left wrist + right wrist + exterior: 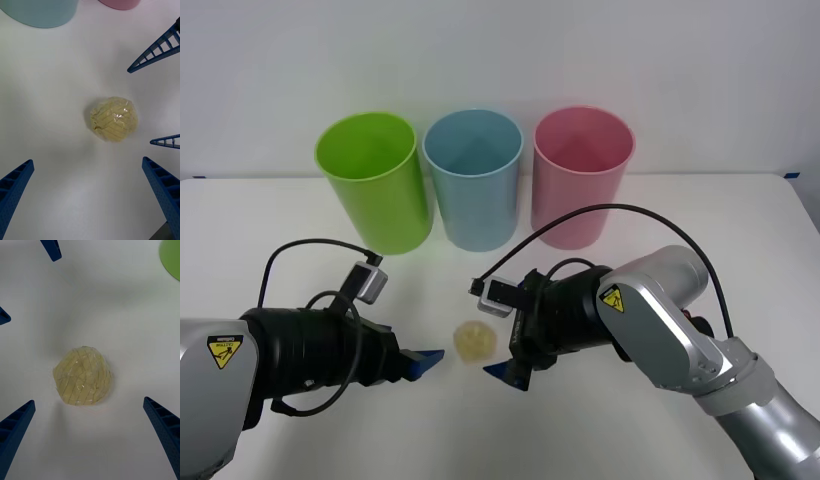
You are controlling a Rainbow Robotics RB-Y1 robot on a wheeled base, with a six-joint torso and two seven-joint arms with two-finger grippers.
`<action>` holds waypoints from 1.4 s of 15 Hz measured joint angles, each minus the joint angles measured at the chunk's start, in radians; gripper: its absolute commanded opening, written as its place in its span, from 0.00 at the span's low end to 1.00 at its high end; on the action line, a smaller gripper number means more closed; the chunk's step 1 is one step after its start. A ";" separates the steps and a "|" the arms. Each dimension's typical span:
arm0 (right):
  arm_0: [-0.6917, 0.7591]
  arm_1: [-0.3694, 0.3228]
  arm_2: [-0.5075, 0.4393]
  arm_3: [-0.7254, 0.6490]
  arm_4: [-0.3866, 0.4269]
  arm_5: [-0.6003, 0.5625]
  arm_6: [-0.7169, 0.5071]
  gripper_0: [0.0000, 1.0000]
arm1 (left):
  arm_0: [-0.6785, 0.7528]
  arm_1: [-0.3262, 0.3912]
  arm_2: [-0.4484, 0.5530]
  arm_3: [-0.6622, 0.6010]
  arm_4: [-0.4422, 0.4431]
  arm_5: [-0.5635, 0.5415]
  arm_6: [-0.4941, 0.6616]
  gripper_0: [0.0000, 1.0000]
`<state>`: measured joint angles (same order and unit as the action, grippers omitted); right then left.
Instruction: Put cans in the blue bin and PET bottles in the pink bin and trash in the green bin.
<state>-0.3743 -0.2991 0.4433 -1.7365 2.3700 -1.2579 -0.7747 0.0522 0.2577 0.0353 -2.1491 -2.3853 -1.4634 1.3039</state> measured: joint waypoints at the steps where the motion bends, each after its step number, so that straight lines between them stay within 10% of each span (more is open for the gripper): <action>1: 0.000 0.000 0.000 0.000 0.000 0.000 0.000 1.00 | 0.000 0.000 0.000 0.000 0.000 0.000 0.000 1.00; 21: 0.000 0.000 0.000 0.000 0.000 0.000 0.000 1.00 | 0.020 0.000 0.028 -0.021 -0.034 -0.001 -0.010 1.00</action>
<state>-0.3743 -0.2991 0.4433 -1.7364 2.3700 -1.2579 -0.7747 0.0718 0.2578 0.0637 -2.1703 -2.4195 -1.4646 1.2937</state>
